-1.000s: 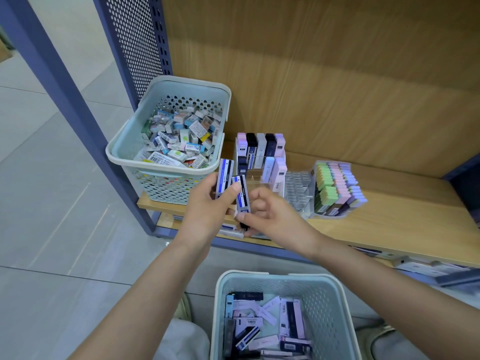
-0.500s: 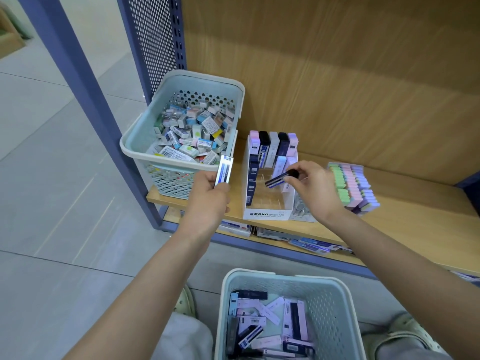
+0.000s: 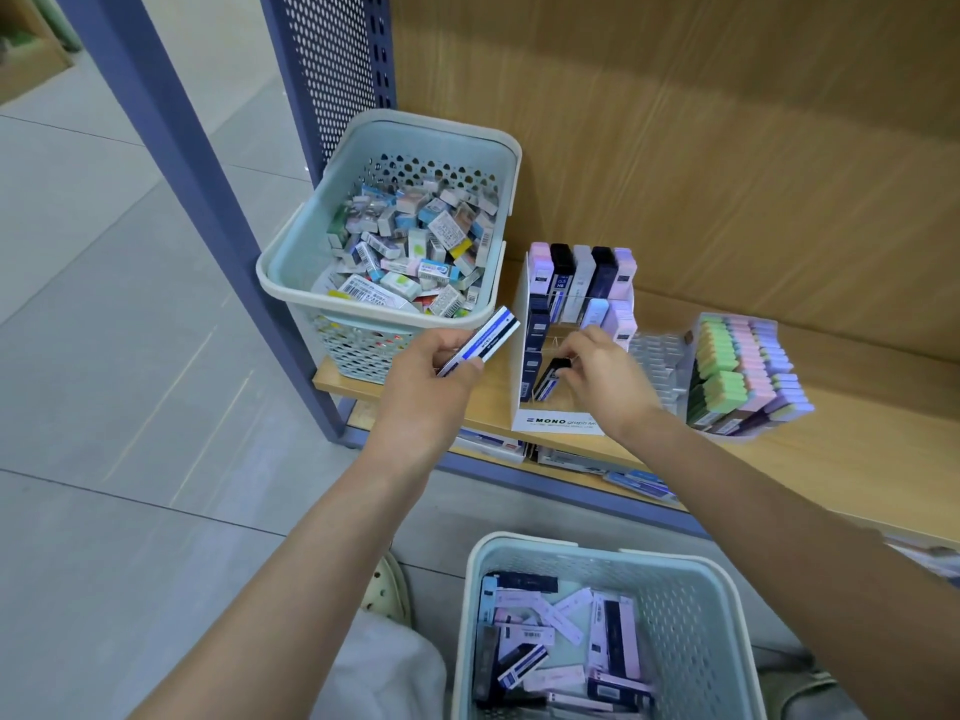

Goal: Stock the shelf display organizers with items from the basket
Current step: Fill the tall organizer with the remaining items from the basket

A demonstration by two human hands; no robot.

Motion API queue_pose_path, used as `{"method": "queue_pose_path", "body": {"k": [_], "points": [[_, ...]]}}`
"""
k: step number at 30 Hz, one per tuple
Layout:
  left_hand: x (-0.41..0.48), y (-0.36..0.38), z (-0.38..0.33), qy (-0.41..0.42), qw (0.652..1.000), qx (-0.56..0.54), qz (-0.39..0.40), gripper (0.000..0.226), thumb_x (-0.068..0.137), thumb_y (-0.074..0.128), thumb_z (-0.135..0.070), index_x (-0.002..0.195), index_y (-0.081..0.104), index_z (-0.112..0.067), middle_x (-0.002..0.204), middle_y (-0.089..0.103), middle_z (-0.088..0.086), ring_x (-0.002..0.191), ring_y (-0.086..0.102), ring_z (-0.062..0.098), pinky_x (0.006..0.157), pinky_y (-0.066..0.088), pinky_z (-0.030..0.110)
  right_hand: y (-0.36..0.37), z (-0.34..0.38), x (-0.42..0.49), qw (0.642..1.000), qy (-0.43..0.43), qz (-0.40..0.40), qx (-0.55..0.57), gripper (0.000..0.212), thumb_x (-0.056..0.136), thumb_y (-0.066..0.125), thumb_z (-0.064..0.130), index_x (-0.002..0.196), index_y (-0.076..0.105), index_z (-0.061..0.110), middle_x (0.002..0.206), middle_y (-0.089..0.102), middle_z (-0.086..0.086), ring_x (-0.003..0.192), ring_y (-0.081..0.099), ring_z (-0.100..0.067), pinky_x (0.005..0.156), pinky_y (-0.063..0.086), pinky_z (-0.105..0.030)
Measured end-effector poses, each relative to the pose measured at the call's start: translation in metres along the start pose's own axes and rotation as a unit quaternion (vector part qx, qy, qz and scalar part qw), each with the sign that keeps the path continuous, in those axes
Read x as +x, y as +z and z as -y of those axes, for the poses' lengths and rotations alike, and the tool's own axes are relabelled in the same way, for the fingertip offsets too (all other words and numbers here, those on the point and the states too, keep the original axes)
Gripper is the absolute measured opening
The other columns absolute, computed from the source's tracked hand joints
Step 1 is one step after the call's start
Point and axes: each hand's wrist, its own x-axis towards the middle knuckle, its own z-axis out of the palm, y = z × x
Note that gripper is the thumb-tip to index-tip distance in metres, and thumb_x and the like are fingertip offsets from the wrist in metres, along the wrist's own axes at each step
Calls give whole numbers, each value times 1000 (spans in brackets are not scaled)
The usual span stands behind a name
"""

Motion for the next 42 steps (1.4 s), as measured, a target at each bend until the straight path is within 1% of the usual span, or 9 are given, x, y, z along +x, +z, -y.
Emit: {"method": "queue_pose_path", "body": {"k": [7, 11, 14, 17, 21, 25, 31, 37, 42], "points": [[1, 0, 3, 18, 1000, 19, -1, 16, 89, 60, -7, 89, 59, -24, 87, 62, -4, 74, 54, 6, 67, 45, 16, 10, -1, 2, 999, -29, -2, -40, 30, 94, 49, 3, 123, 52, 8, 121, 48, -7, 89, 59, -33, 74, 49, -41], [0, 2, 0, 45, 996, 71, 8, 18, 90, 60, -12, 103, 65, -24, 84, 59, -10, 72, 52, 4, 65, 43, 13, 5, -1, -4, 997, -50, -4, -53, 38, 95, 45, 3, 132, 52, 11, 127, 46, -5, 105, 55, -25, 78, 47, -32], [-1, 7, 0, 39, 997, 61, 0, 25, 85, 68, -15, 106, 56, -21, 96, 62, 0, 85, 57, 13, 73, 44, 20, -14, 5, -15, 998, -46, -11, 29, 37, 97, 42, 7, 133, 50, 11, 128, 49, -5, 110, 53, -19, 90, 43, -24], [-5, 12, -2, 68, 996, 64, 2, 20, 82, 70, -12, 88, 53, -22, 92, 64, 5, 85, 60, 17, 69, 45, 18, -40, 20, -35, 981, -33, -35, 189, 32, 97, 45, 10, 128, 53, 15, 118, 59, -1, 96, 54, -1, 84, 37, -2], [-14, 20, -6, 128, 988, 71, 43, 17, 86, 65, -10, 82, 59, -25, 77, 62, -7, 71, 57, 4, 68, 44, 17, -62, 37, -70, 951, -47, 35, 305, 27, 98, 47, 22, 123, 53, 21, 104, 65, 4, 96, 60, -3, 86, 46, -15], [-27, 29, -8, 190, 972, 116, 80, 21, 84, 67, -11, 90, 62, -30, 70, 62, -19, 68, 55, -5, 65, 41, 7, -68, 44, -94, 946, -67, 40, 313, 26, 91, 60, 17, 116, 54, 20, 98, 62, 7, 88, 58, -2, 79, 48, -17], [-48, 52, -3, 264, 943, 174, 103, 29, 80, 71, -7, 82, 46, -22, 74, 57, 0, 72, 53, 8, 64, 41, 8, -66, 37, -113, 950, -97, 5, 297, 66, 82, 67, 6, 130, 34, 38, 113, 55, 9, 74, 64, -12, 71, 55, -34], [-24, 72, 20, 293, 918, 250, 90, 15, 93, 54, -14, 107, 53, -19, 98, 53, -8, 86, 49, 1, 76, 39, 14, -71, -4, -112, 967, -28, -51, 248, 41, 89, 62, 13, 125, 51, 30, 83, 51, 20, 74, 63, -4, 73, 54, -26], [15, 74, 61, 270, 855, 424, 126, 33, 93, 51, -15, 126, 52, -14, 121, 51, 3, 115, 46, 21, 97, 35, 29, -72, -37, -94, 975, 30, -121, 182, 21, 93, 55, 21, 114, 55, 15, 74, 54, 15, 74, 63, -15, 72, 52, -34]]}}
